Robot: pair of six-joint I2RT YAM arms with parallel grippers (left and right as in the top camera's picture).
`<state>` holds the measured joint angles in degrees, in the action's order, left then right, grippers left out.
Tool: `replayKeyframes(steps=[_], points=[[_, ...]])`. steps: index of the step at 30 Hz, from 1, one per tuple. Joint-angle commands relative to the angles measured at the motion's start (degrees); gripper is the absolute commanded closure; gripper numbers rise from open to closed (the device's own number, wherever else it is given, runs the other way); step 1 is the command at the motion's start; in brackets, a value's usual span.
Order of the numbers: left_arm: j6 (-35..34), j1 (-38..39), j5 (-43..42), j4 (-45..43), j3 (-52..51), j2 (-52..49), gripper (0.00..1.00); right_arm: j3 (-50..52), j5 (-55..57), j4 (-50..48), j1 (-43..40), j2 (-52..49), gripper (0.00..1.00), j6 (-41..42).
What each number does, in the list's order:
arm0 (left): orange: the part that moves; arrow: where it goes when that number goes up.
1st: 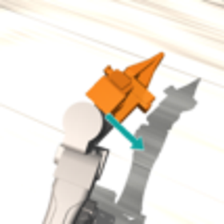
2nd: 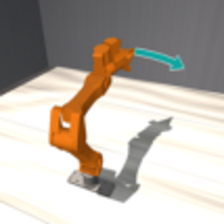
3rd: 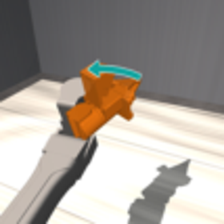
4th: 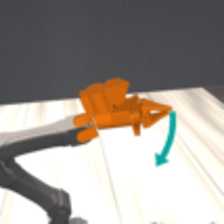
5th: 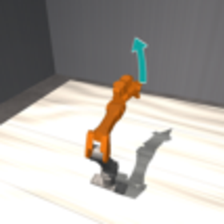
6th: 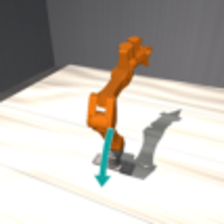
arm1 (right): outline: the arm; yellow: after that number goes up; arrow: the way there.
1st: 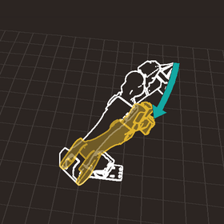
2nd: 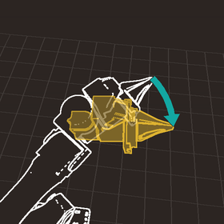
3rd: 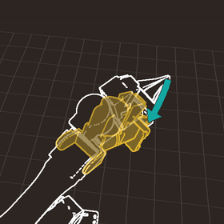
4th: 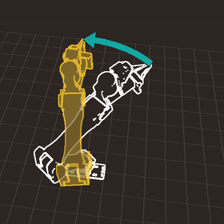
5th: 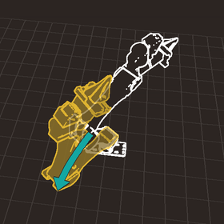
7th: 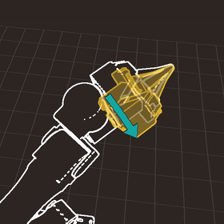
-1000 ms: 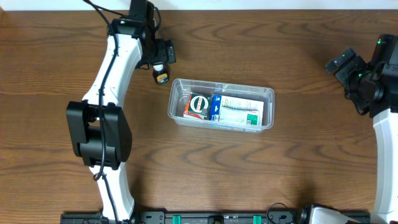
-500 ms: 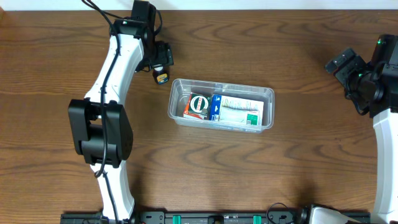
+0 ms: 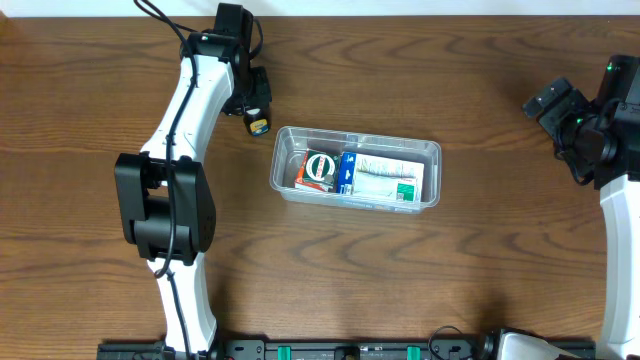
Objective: Pack container
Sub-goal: 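Move the left gripper to the dark bottle and grasp its cap, then lift the bottle with the left gripper over the container's left end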
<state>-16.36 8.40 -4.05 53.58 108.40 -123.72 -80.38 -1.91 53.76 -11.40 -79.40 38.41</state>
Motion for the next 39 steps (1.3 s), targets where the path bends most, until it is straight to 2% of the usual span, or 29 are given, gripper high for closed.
replayKeyframes(steps=[1, 8, 14, 20, 26, 29, 33, 35, 39], points=[[-0.5, -0.2, 0.7, 0.1, 0.0, -0.7, 0.71, -0.1, 0.4, 0.0, -0.3, -0.1, 0.01, 0.5], [-0.9, -0.2, 0.7, 1.9, 0.0, -0.7, 0.76, -0.1, 0.4, 0.0, -0.3, -0.1, 0.01, 0.5], [-0.9, -0.3, 0.7, 4.7, 0.7, 1.2, 0.76, -0.1, 0.4, 0.0, -0.3, -0.1, 0.01, 0.5], [0.1, -0.3, 0.7, 7.0, 1.5, 7.6, 0.76, -0.1, 0.4, 0.0, -0.3, -0.1, 0.01, 0.5], [4.2, 0.1, 0.6, 12.1, 1.5, 16.2, 0.76, -0.1, 0.4, 0.0, -0.3, -0.1, 0.01, 0.5], [8.0, 0.9, 0.6, 15.1, 1.5, 19.9, 0.76, -0.1, 0.4, 0.0, -0.3, -0.1, 0.01, 0.5], [16.3, 3.2, 0.5, 18.9, 1.5, 23.6, 0.76, -0.1, 0.4, 0.1, -0.3, -0.1, 0.01, 0.5], [21.7, 4.8, -0.5, 20.3, 1.5, 24.6, 0.76, -0.1, 0.4, -0.1, -0.3, -0.1, 0.01, 0.5], [36.8, 8.5, -2.5, 23.2, 1.4, 25.0, 0.78, -0.1, 0.4, 0.0, -0.3, -0.1, 0.01, 0.5]])
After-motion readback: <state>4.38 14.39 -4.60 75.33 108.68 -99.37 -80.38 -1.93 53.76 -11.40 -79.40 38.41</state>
